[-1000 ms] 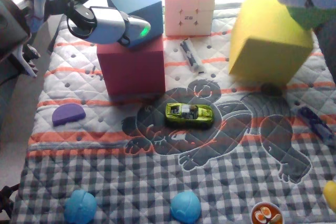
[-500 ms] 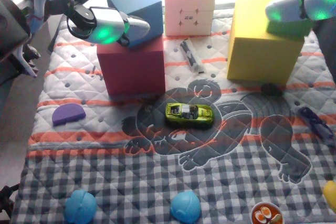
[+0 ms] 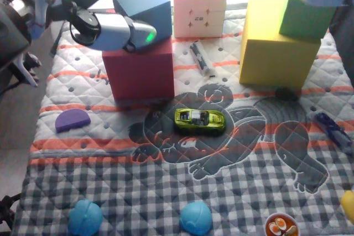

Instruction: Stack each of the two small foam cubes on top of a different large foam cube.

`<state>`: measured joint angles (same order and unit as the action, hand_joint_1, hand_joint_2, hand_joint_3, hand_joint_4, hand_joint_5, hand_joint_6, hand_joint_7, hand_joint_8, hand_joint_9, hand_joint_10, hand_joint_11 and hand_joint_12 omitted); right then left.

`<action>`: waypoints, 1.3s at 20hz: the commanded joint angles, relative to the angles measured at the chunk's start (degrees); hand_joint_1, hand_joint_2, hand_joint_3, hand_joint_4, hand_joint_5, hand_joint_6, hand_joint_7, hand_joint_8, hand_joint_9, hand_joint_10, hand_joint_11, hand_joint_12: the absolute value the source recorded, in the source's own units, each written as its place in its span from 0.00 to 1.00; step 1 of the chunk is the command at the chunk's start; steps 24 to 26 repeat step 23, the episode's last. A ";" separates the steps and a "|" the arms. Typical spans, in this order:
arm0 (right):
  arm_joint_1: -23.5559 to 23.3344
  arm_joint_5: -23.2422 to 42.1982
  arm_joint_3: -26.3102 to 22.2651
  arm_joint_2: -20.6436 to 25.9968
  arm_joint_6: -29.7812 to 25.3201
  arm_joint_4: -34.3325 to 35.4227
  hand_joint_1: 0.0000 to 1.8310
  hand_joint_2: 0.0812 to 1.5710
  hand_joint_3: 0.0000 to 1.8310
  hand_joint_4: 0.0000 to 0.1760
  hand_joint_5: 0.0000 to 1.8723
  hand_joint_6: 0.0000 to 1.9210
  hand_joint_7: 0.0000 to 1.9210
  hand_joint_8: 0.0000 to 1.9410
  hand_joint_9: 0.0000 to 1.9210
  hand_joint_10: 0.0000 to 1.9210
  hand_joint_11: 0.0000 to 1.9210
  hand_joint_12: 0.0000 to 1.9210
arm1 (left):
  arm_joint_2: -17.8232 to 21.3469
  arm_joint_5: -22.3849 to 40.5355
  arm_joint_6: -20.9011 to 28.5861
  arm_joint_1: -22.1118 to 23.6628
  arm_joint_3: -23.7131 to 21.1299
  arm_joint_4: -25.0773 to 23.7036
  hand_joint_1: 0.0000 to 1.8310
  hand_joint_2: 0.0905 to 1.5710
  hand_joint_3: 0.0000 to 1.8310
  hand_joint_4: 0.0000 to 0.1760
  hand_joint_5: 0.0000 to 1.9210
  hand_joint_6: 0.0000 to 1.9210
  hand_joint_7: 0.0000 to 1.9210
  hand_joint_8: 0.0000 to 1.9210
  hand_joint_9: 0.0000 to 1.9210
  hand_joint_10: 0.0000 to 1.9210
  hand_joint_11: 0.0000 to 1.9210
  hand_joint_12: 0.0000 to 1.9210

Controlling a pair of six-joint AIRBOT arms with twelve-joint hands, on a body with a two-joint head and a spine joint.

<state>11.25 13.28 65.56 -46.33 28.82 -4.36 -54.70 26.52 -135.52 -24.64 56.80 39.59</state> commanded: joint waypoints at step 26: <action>5.57 24.95 -10.75 12.79 -0.10 -11.36 0.29 0.68 0.00 0.00 0.00 0.00 0.00 0.00 0.00 0.00 0.00 0.00 | 9.68 22.48 19.47 -8.15 -8.32 -13.81 0.48 0.70 0.00 0.34 0.02 0.01 0.00 0.00 0.00 0.00 0.00 0.04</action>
